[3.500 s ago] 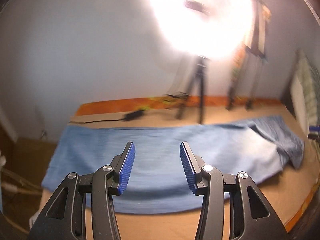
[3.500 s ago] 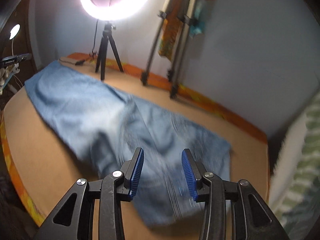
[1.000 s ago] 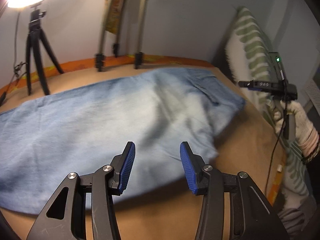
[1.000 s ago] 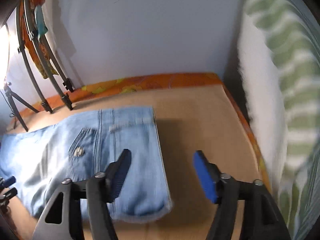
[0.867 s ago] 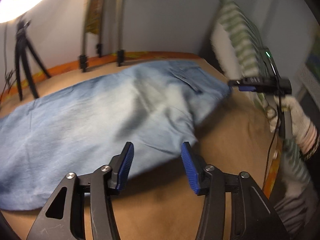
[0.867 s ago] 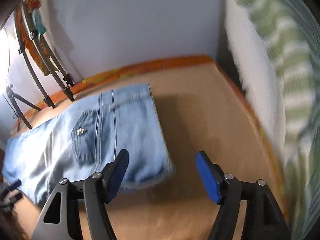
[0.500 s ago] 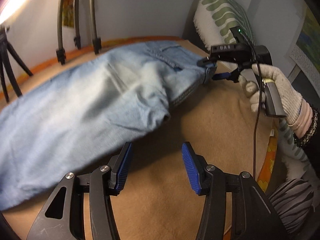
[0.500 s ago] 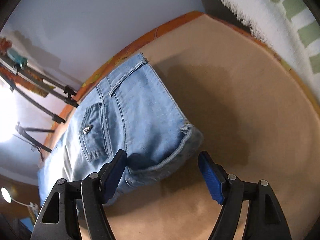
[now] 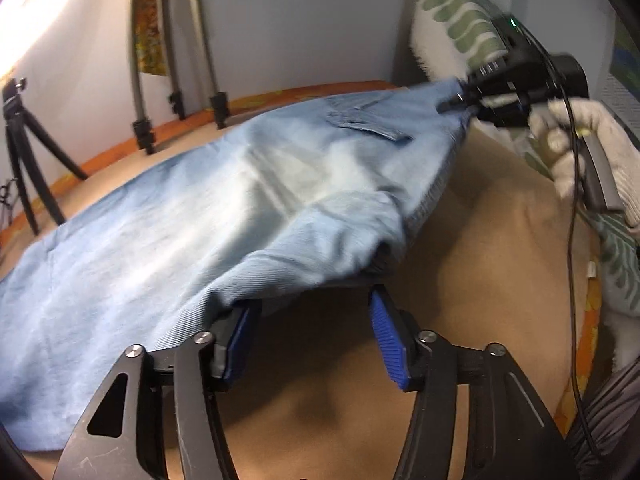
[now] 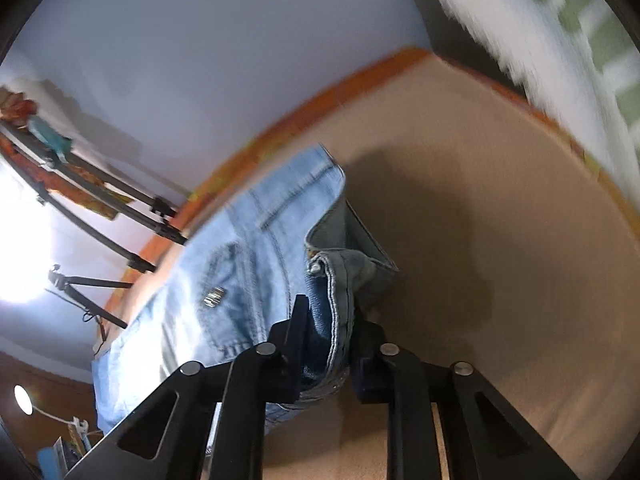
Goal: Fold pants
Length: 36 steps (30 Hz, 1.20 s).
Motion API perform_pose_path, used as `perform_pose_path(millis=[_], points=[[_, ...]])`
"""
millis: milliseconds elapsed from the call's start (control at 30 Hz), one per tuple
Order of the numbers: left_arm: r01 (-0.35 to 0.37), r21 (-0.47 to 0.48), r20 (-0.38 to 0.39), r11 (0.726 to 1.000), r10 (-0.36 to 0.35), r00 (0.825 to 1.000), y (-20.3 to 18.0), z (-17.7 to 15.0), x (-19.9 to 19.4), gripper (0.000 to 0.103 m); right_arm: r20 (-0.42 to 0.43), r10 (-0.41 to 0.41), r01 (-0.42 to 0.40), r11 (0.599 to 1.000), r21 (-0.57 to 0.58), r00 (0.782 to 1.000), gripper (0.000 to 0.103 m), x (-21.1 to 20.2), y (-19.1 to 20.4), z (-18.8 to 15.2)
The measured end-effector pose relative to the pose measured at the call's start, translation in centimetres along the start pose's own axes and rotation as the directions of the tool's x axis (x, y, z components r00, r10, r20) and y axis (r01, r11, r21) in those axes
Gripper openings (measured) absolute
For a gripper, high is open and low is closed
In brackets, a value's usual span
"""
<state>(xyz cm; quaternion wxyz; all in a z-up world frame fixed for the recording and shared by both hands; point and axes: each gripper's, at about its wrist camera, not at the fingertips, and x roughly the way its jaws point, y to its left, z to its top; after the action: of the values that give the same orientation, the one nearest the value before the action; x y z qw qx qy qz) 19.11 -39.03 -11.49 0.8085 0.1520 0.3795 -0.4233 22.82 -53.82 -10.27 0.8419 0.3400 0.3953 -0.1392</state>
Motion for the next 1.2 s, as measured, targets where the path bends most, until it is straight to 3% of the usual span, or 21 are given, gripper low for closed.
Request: perform_pose_path(millis=[200,233,333,400,500,633,767,833,933,1000,1200], points=[[-0.029,0.032,-0.027,0.999,0.030,0.999,-1.3,0.3,2.1,0.053,0.061,0.015,-0.010,0.997,-0.079,0.998,0.009,-2.4,2.4,0.6],[-0.022,0.029,-0.035,0.999,0.023,0.999,-1.3,0.4,2.2,0.040,0.063,0.006,0.000,0.995,-0.098,0.998,0.009,-2.6,2.7,0.6],[0.091,0.016,-0.040,0.996,-0.091,0.995,-1.4,0.5,1.1,0.022,0.094,-0.013,0.025,0.991,-0.128,0.995,0.006,-3.7,3.0,0.6],[0.167,0.007,-0.047,0.986,-0.166,0.985,-1.5,0.3,0.3,0.022,0.117,-0.035,0.050,0.990,-0.129,0.993,0.004,-4.1,2.3,0.9],[0.209,0.010,-0.049,0.978,-0.208,0.977,-1.6,-0.2,-1.1,0.022,0.096,-0.101,0.114,0.984,-0.140,0.990,0.004,-2.7,0.4,0.5],[0.142,0.030,-0.016,0.989,-0.142,0.990,-0.5,-0.3,-3.2,0.022,0.051,-0.196,0.202,0.963,-0.180,0.979,0.005,0.3,-1.3,-0.9],[0.084,-0.041,0.018,0.996,-0.084,0.996,3.0,0.2,-4.3,0.022,0.052,-0.270,0.275,0.937,-0.214,0.961,0.021,0.6,-1.6,-1.0],[0.053,-0.083,0.032,0.995,-0.050,0.998,5.0,0.2,-4.9,0.022,0.096,-0.294,0.309,0.923,-0.229,0.951,0.037,-1.3,-1.1,-1.0],[-0.013,-0.143,0.036,0.990,0.018,0.999,8.0,0.0,-5.4,0.022,0.107,-0.245,0.265,0.928,-0.262,0.964,0.039,-3.9,0.1,-1.6],[-0.055,-0.173,0.019,0.983,0.059,0.998,9.8,-0.5,-5.4,0.022,0.083,-0.169,0.187,0.932,-0.310,0.982,0.039,-5.5,1.9,-2.8],[-0.092,-0.246,-0.029,0.965,0.088,0.996,12.5,-2.7,-5.9,0.022,-0.051,-0.018,-0.009,0.877,-0.480,0.999,0.039,-5.6,8.8,-8.3]])
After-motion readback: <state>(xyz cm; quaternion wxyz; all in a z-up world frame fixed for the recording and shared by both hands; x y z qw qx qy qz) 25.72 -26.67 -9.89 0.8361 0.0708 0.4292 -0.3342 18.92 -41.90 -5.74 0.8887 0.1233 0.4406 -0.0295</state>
